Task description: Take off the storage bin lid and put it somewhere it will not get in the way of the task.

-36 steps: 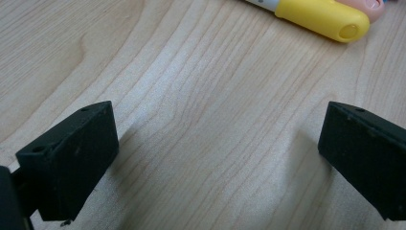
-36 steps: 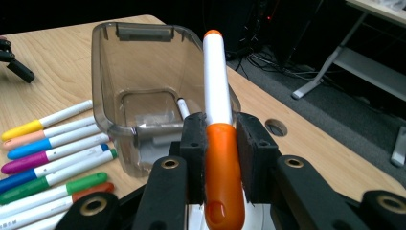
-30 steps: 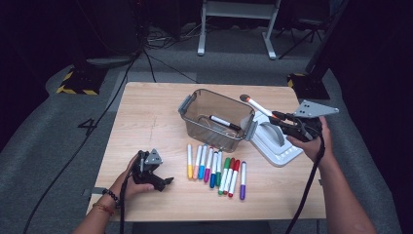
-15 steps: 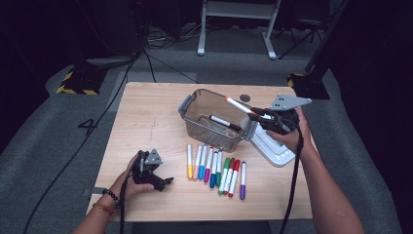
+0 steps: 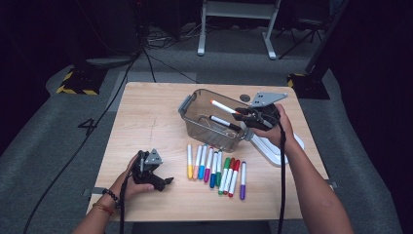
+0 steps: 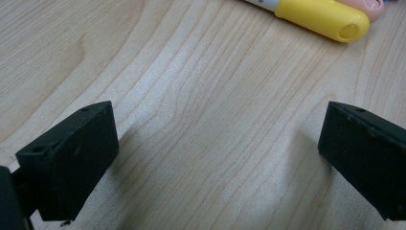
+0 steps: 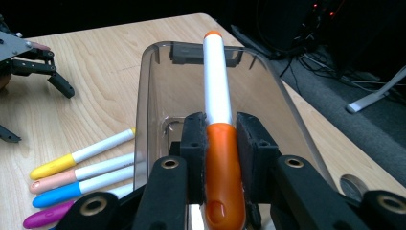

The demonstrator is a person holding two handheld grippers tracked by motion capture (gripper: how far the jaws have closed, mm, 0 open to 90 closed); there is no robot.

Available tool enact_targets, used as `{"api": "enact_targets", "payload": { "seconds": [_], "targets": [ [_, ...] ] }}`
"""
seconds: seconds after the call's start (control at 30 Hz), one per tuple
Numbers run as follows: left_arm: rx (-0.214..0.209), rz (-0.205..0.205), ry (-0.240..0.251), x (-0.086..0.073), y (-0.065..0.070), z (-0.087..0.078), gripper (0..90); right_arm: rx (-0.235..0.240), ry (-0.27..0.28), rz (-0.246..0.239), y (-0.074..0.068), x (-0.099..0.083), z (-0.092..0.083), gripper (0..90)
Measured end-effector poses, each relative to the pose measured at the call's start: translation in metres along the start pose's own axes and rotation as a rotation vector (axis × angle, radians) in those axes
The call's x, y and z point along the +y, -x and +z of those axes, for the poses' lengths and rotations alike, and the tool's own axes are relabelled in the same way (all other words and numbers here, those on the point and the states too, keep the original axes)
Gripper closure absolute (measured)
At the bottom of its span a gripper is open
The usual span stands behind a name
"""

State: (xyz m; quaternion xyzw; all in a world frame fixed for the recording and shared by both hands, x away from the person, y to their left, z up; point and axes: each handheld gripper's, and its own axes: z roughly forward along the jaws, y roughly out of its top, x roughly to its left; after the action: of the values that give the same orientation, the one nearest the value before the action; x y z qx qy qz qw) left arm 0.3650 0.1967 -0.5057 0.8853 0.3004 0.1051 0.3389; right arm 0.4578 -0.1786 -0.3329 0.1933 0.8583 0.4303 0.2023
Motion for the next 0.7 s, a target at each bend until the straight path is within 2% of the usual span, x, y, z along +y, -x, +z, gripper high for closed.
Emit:
{"api": "enact_targets", "payload": {
  "seconds": [0.57,0.7],
  "targets": [
    [-0.002,0.005,-0.001,0.001,0.000,0.000,0.5,0.082,-0.100,-0.009,-0.001,0.000,0.049,74.4],
    [-0.002,0.005,-0.002,0.001,0.000,0.000,0.5,0.103,-0.146,-0.015,0.002,-0.003,0.058,74.4]
  ]
}}
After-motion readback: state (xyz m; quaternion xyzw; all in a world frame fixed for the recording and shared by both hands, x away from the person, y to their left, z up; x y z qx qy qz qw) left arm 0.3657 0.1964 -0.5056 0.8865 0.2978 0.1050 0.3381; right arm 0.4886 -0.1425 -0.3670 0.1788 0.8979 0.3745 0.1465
